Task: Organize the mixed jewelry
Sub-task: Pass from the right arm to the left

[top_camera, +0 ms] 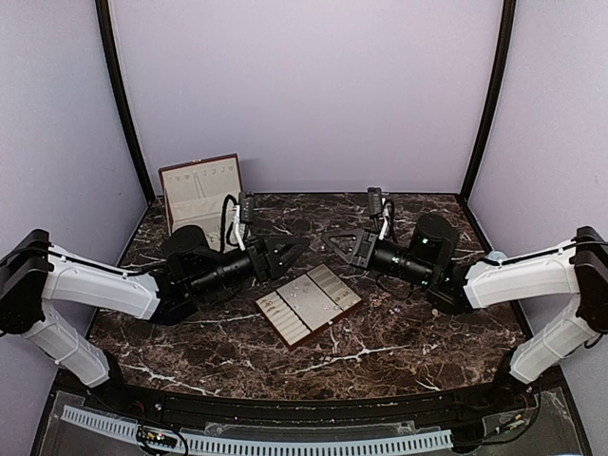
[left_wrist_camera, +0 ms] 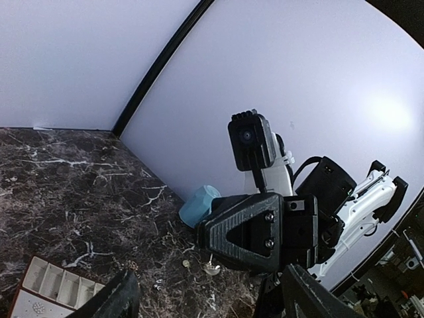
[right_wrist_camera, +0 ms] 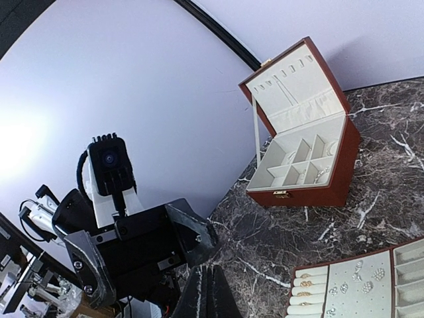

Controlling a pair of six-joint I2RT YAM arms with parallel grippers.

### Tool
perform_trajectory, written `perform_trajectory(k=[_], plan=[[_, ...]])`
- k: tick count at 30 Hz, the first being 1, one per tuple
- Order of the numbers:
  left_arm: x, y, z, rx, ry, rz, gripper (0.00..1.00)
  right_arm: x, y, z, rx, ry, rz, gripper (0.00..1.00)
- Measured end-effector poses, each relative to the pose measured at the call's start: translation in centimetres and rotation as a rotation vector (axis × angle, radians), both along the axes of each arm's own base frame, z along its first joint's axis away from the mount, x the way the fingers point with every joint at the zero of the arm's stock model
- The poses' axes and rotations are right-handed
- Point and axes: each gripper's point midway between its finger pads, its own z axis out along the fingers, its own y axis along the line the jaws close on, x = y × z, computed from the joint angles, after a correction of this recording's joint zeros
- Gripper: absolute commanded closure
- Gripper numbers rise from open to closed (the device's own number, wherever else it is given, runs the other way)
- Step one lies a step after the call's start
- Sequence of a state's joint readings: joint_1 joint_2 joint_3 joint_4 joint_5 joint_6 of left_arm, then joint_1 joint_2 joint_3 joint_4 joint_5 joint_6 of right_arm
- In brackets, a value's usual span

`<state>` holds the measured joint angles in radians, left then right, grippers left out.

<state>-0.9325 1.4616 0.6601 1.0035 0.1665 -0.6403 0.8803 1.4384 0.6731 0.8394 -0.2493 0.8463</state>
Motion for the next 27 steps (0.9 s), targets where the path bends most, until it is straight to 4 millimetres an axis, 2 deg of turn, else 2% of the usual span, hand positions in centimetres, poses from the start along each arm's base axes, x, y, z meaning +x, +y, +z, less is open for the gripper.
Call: perform_trajectory(k=[5, 8, 15, 21, 27], plan=[[-0.3, -0.9, -0.5, -0.019, 0.047, -0.045, 0.29, -0.6, 0.6, 0.5, 0.009, -0.013, 0.03, 1.0], [-0.4, -1.4, -0.9, -0.021, 0.076, -0.071, 0.38, -0.9, 0.8, 0.8, 0.014, -0.022, 0.045, 1.0], [-0.8, -2.5, -0.3, -0.04, 0.096, -0.129, 0.58, -1.4, 1.1, 1.3, 0.024, -0.032, 0.064, 1.0], [-1.0, -2.9, -0.5, -0.041, 0.112, -0.154, 0.65, -1.4, 1.1, 1.3, 0.026, -0.034, 0.064, 1.0], [-1.1, -3.1, -0.8, -0.046, 0.131, -0.171, 0.68, -1.4, 1.0, 1.5, 0.026, -0.046, 0.063, 1.0]])
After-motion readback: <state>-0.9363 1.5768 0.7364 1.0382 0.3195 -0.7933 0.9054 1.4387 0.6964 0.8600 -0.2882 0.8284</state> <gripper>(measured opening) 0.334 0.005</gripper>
